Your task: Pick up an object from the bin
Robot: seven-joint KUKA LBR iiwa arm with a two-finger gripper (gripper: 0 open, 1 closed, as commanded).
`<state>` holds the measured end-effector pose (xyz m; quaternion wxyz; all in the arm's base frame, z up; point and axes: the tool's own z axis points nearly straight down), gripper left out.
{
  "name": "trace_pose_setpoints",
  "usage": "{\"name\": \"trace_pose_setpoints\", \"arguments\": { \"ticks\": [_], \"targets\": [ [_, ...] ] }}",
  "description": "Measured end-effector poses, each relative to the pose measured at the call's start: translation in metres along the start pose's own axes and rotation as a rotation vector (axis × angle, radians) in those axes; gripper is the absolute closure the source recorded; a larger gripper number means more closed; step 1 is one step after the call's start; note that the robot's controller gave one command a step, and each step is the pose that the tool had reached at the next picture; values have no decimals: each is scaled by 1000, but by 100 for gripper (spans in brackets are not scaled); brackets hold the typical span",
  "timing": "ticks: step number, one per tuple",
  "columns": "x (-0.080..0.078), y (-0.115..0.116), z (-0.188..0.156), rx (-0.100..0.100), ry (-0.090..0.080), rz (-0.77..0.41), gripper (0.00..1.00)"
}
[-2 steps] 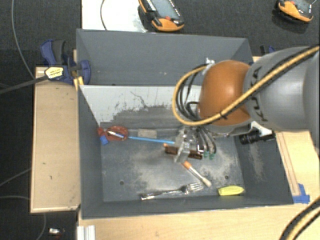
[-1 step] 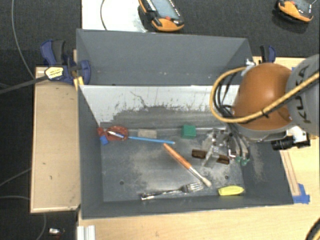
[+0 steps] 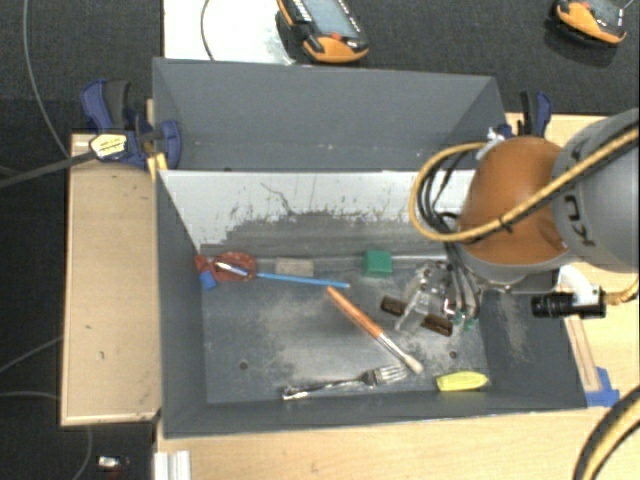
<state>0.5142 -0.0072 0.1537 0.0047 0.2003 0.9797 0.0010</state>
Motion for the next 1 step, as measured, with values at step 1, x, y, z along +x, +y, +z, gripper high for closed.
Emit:
{"name": "trace_pose_setpoints", "arguments": {
  "ticks": [1],
  "targets": [
    [-15,-10,-56,1,-1,-94,100]
  ]
}}
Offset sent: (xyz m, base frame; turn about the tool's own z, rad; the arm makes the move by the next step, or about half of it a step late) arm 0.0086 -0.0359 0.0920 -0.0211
